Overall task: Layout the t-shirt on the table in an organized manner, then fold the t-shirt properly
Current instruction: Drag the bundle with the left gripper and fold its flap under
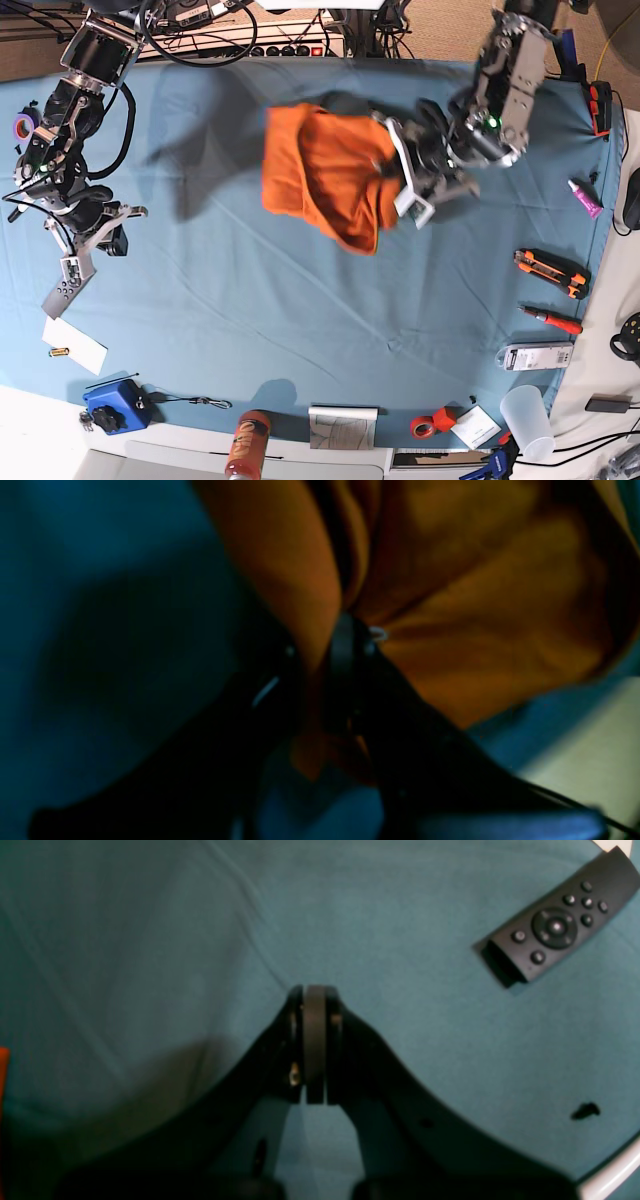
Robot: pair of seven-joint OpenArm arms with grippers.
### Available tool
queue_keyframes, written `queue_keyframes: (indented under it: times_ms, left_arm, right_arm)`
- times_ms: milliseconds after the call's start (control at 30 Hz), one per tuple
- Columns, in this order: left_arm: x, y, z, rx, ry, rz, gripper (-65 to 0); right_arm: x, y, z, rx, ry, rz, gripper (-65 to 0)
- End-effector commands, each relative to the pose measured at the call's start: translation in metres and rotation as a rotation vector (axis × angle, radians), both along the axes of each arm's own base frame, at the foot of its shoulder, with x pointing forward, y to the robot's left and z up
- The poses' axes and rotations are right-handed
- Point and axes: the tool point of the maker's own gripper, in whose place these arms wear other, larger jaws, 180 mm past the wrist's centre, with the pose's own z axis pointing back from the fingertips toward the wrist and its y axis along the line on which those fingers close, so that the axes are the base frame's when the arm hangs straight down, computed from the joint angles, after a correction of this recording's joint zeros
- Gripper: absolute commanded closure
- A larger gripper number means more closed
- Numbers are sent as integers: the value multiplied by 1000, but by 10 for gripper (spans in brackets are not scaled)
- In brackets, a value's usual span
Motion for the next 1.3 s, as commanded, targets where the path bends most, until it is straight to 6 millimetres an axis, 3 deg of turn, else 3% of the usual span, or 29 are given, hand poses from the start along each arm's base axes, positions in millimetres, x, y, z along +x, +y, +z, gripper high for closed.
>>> queue_keyframes:
  times_ms: [0,100,233,367,567,800,967,1000,1100,1133,1267]
  left_arm:
    - [17,0,15,-11,-71,-7,0]
    - [37,-3,20,4,-109,-57,0]
    - [57,-22,15,49,-116,-163,0]
    - [79,-38,8,224,-170,-276,0]
    - [108,-68,20,377,-290,-390,0]
    - [126,-105,22,539,-391,-492,0]
    - [139,-115,33,575,-458,-457,0]
    - [141,-116,36,570,-479,-448,-38]
    - [148,-118,44,536,-514,-397,-239]
    - [151,-116,48,526,-520,-350,-269]
    - [169,-94,69,517,-553,-84,-270]
  right_arm:
    - [9,-3,19,-12,-60,6,0]
    - [8,-4,18,-12,-57,5,0]
    - [8,-4,18,-12,-54,4,0]
    - [7,-4,17,-13,-48,3,0]
    - [5,-5,14,-15,-30,1,0]
    - [4,-2,11,-9,-22,2,0]
    - [3,-3,10,-11,-15,1,0]
    - [3,-3,10,-11,-12,2,0]
    - [2,-3,10,-11,-11,1,0]
    - [2,-3,10,-11,-11,1,0]
    - [3,-3,10,-11,-12,1,0]
